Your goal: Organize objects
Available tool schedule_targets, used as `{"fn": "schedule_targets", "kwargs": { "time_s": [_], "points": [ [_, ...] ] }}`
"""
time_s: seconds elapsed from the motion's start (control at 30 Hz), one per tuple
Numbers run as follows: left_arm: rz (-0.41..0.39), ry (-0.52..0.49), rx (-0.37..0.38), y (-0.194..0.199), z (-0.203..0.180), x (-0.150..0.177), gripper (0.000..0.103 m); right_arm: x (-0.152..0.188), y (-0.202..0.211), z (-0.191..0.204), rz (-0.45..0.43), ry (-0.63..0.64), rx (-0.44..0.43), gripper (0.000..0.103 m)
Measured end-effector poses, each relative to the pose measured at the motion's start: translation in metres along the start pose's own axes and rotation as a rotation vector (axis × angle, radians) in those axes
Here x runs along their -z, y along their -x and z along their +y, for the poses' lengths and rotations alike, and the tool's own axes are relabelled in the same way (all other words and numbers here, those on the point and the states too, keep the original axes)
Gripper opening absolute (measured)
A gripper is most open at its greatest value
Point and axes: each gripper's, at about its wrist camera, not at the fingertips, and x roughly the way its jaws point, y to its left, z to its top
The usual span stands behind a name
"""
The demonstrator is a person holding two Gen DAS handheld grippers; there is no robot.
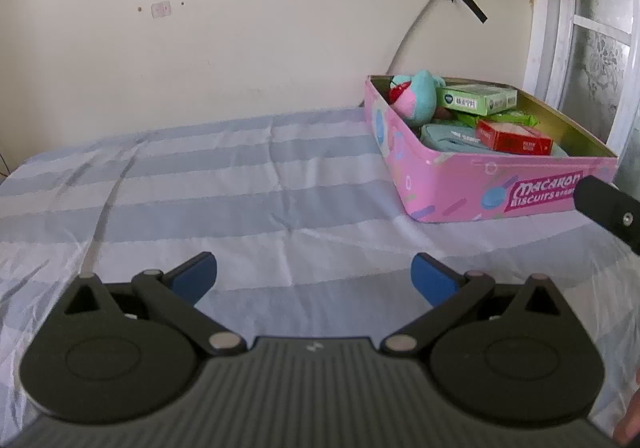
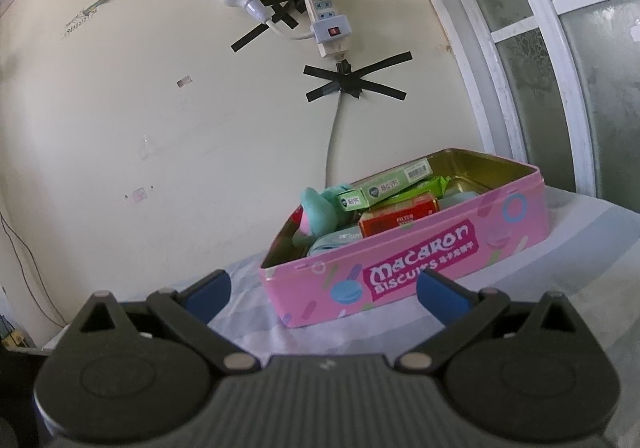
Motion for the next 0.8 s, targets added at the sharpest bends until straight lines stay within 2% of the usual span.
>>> {"fn": "schedule_targets", "kwargs": {
  "time_s": [0.33,0.8],
  "points": [
    [0.091,0.029,0.033,-0.01,0.0,0.005,0.103,-0.005,0.002,-0.005,0.011,-0.005,-0.01,0.103],
    [0.087,0.026,0.004,-0.013,0.001,0.005,0.103,-0.003,0.001,-0.006,0.026,-0.002,-0.012,0.103]
  ]
}}
